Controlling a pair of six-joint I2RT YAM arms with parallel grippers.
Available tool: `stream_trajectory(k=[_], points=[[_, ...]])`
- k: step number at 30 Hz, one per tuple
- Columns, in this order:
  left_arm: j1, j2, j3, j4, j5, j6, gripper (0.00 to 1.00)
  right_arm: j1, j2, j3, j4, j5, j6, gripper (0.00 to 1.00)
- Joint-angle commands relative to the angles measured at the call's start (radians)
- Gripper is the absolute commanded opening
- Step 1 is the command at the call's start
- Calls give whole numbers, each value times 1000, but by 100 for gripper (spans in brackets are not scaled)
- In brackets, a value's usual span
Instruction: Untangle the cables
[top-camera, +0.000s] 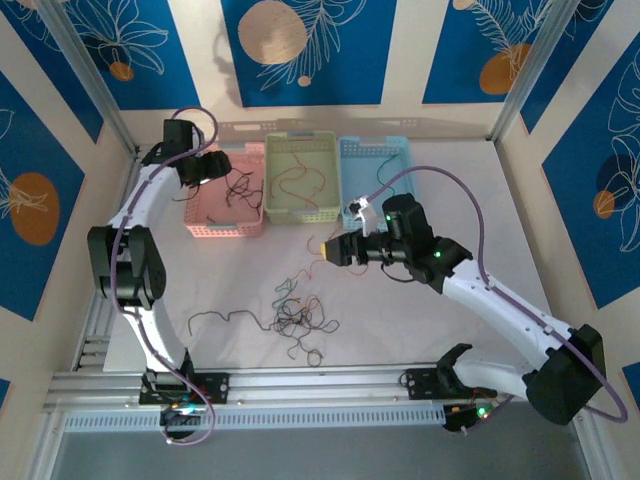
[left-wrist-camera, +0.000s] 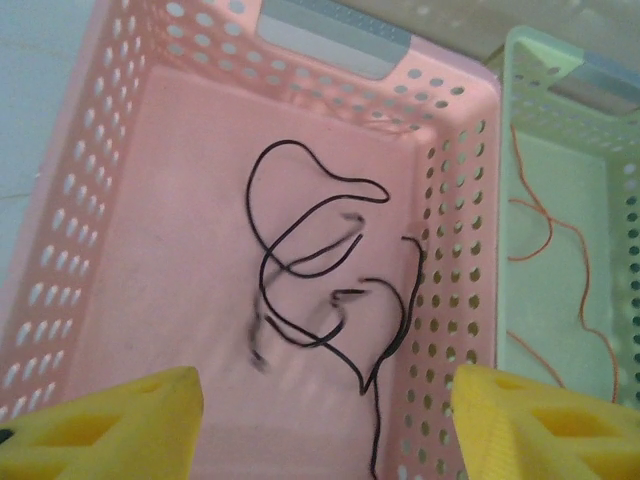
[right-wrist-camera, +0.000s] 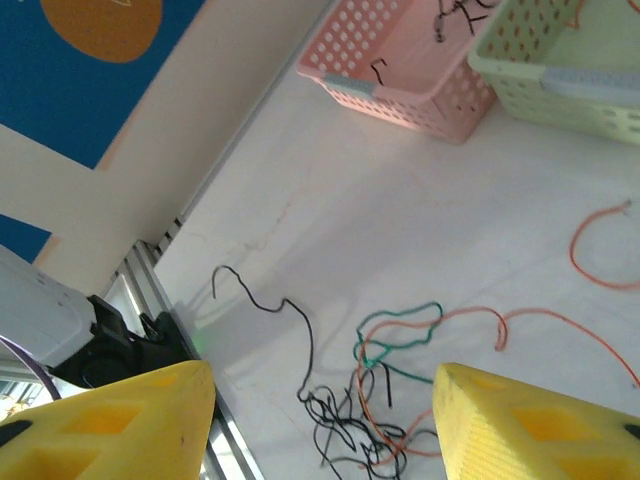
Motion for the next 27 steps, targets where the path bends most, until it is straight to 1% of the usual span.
stream_trajectory(k=[1, 6, 11, 13, 16, 19, 20, 21, 22, 23, 27], points=[[13, -118, -38, -50, 19, 21, 68, -5, -53, -52, -52, 23, -2, 61], [6, -427, -315, 41, 182, 9, 68, -6, -55, -94, -111, 65, 15, 62], [-7, -746, -606, 35, 306, -9, 68, -5, -4, -108, -141, 110, 31, 61], [-8, -860, -699, 9, 337, -10, 68, -4, 35, -91, -159, 145, 18, 61], [-8, -1019, -786, -64, 343, 0, 68, -3, 137, -38, -202, 179, -33, 61], [-8, -1137, -839, -118, 330, 8, 68, 2, 266, 39, -253, 210, -83, 61], [-10, -1163, -847, -125, 326, 8, 68, 10, 302, 64, -268, 238, -103, 61], [-15, -1186, -850, -128, 327, 10, 68, 25, 341, 86, -281, 292, -124, 61], [-18, -1199, -846, -127, 330, 14, 68, 41, 379, 105, -296, 359, -143, 61], [-18, -1203, -842, -124, 336, 17, 68, 54, 405, 126, -307, 397, -152, 62], [-18, -1190, -846, -117, 354, 25, 68, 73, 529, 207, -341, 466, -184, 62]])
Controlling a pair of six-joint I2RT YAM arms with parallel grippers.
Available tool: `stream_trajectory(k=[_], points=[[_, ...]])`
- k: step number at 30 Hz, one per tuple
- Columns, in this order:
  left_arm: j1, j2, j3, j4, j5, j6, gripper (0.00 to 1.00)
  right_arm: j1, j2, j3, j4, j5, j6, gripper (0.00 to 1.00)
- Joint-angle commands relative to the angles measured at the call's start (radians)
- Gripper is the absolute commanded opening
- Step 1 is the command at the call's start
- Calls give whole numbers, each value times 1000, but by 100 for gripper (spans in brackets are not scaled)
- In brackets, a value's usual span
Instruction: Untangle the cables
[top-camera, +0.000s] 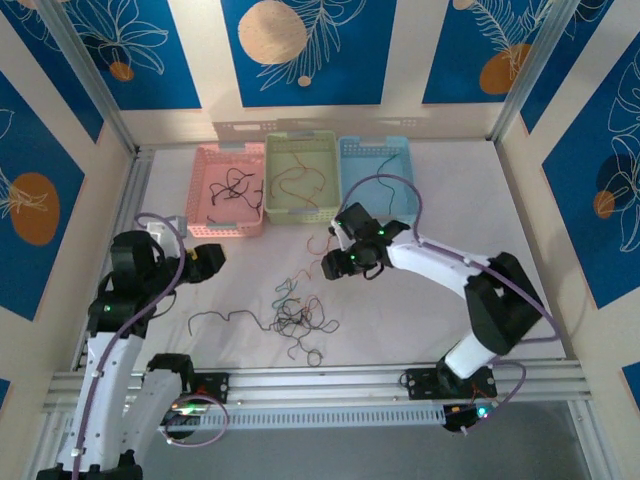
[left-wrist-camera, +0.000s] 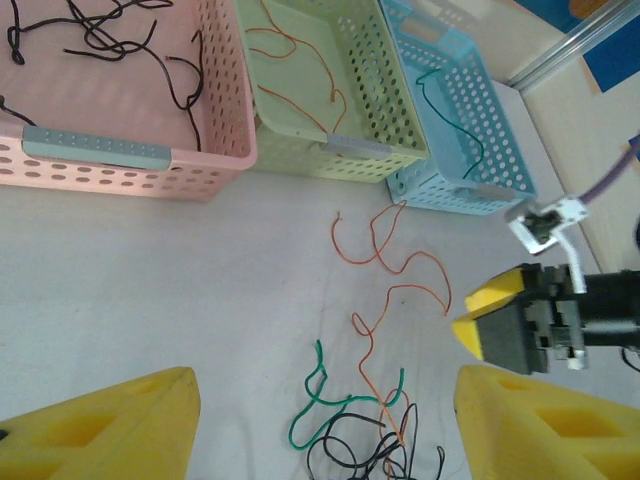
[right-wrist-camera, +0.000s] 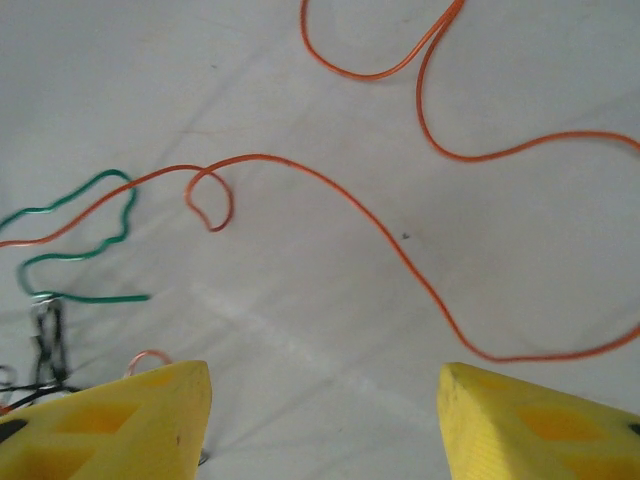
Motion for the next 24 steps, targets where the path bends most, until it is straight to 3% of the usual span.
stream_trajectory(k=[1, 8, 11, 21, 24], points=[[-6, 18, -9, -6, 44, 20, 68, 20, 73, 71, -76, 130, -65, 62], [-6, 26, -18, 7, 59, 19, 68, 35, 189, 146, -113, 224, -99, 61], [-6, 34, -19, 7, 63, 19, 68, 51, 214, 158, -109, 232, -104, 56], [-6, 34, -20, 6, 54, 16, 68, 69, 76, 69, 6, 172, -106, 3], [-6, 31, -23, 6, 54, 16, 68, 70, -23, 33, 47, 133, -105, 0]])
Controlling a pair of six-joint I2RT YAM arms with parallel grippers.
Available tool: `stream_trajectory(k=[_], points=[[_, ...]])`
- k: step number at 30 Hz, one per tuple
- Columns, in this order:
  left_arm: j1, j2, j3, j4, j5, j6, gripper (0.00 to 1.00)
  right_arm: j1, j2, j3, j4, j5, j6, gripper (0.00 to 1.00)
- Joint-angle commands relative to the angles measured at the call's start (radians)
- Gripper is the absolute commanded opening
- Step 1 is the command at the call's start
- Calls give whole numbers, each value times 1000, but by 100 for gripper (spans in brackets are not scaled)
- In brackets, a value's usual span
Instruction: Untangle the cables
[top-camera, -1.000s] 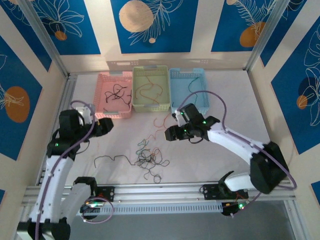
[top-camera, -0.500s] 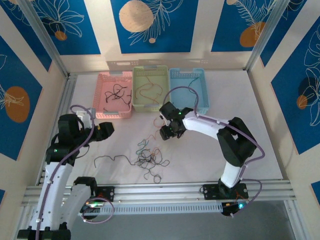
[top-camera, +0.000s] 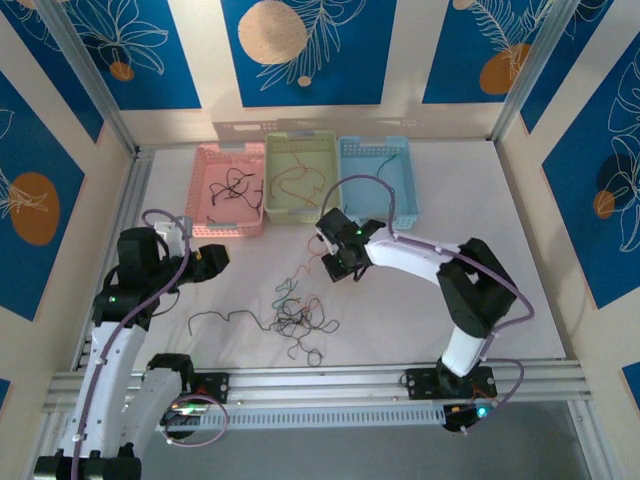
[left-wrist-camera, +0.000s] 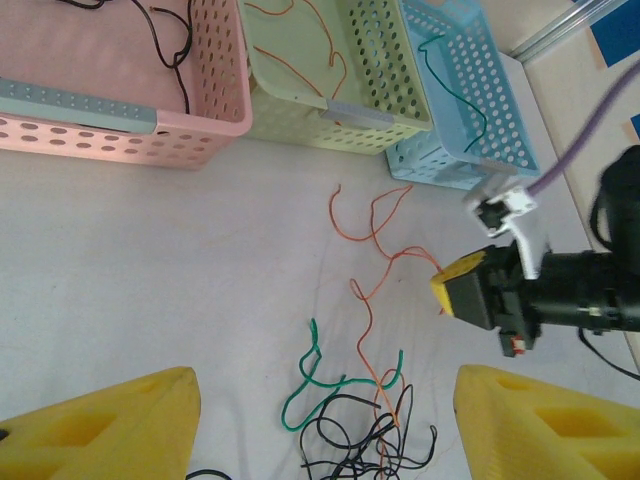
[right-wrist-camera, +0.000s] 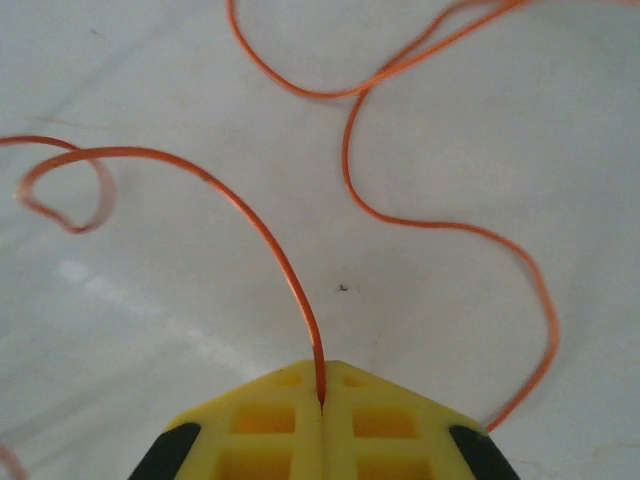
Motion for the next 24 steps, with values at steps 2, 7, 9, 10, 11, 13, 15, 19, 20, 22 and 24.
stream_trajectory(k=[2, 7, 9, 10, 11, 13, 15, 19, 20, 22, 24], points=[[-6, -12, -7, 4, 15, 14, 68, 6, -191, -54, 94, -95, 0, 0], [-6, -13, -7, 6, 15, 13, 68, 6, -397, -136, 173, -172, 24, 0], [-5, -15, -7, 9, 24, 13, 68, 3, -451, -149, 178, -178, 36, 0], [-6, -14, -9, 11, 30, 13, 68, -2, -477, -155, 180, -192, 42, 0], [-6, -15, -9, 16, 41, 13, 68, -8, -502, -157, 181, -213, 52, 0], [-6, -10, -14, 32, 90, 9, 68, -24, -539, -157, 181, -260, 76, 0], [-16, 17, -19, 78, 193, -14, 67, -48, -575, -168, 204, -346, 104, 0], [-74, 56, -27, 150, 170, -110, 65, -84, -636, -206, 266, -440, 175, 0], [-91, 57, -24, 147, 159, -107, 65, -88, -646, -209, 261, -431, 184, 0], [-131, 61, -17, 118, 120, -80, 65, -98, -663, -211, 234, -384, 198, 0], [-181, 74, -15, 75, 64, -52, 65, -123, -676, -215, 202, -352, 214, 0]])
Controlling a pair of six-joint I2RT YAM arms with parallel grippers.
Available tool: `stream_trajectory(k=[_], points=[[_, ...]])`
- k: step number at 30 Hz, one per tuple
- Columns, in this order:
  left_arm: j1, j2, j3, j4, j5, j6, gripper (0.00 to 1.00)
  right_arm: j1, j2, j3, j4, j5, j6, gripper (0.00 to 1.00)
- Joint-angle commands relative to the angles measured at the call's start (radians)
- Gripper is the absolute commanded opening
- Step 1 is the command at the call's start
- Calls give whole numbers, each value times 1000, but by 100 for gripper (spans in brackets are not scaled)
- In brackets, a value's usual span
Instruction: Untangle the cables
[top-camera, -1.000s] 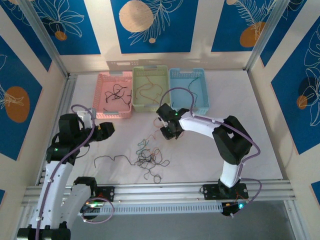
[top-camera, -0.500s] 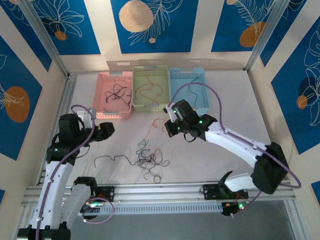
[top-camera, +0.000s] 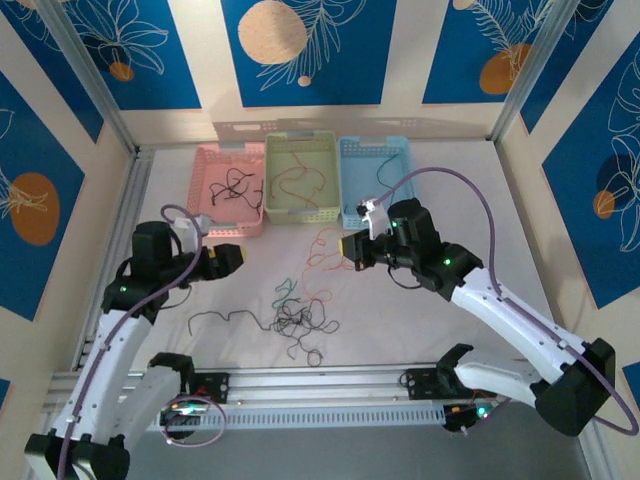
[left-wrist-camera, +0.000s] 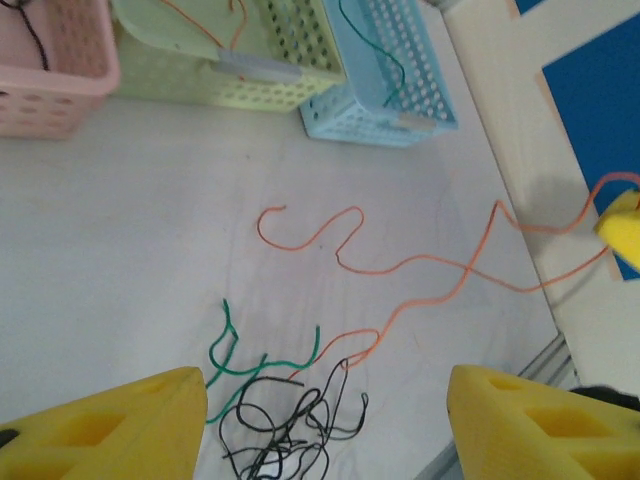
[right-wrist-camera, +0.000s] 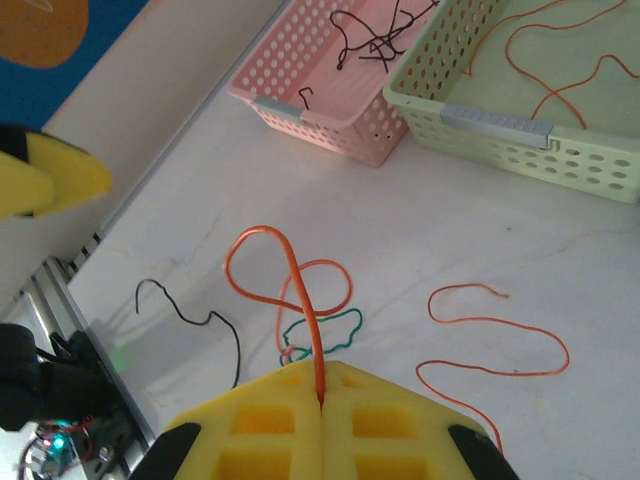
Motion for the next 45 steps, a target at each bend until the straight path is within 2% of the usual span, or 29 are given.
stream_trajectory(k=[1, 7, 12, 18, 21, 28, 34, 40, 43, 45], points=[[-82, 8, -1, -27, -74, 15, 65, -42, -34, -19, -25, -1, 57, 0], [-276, 40, 20, -8, -234, 28, 67, -165, -37, -47, -47, -65, 112, 0], [-443, 171, 34, -21, -424, 46, 67, -271, -50, -93, -51, -125, 151, 0], [-586, 326, 80, -32, -563, 102, 68, -366, -104, -161, -66, -164, 157, 0], [-617, 390, 87, -27, -603, 118, 70, -402, -109, -161, -82, -204, 161, 0], [-698, 544, 134, 12, -648, 198, 72, -406, -107, -134, -113, -193, 142, 0], [-699, 662, 195, 10, -715, 248, 71, -407, -110, -143, -126, -199, 145, 0], [-698, 739, 189, 38, -753, 246, 66, -406, -117, -136, -143, -194, 133, 0], [-696, 782, 182, 58, -784, 244, 60, -407, -117, -133, -143, -194, 131, 0], [-691, 794, 178, 72, -804, 229, 52, -407, -117, -131, -144, -198, 130, 0]])
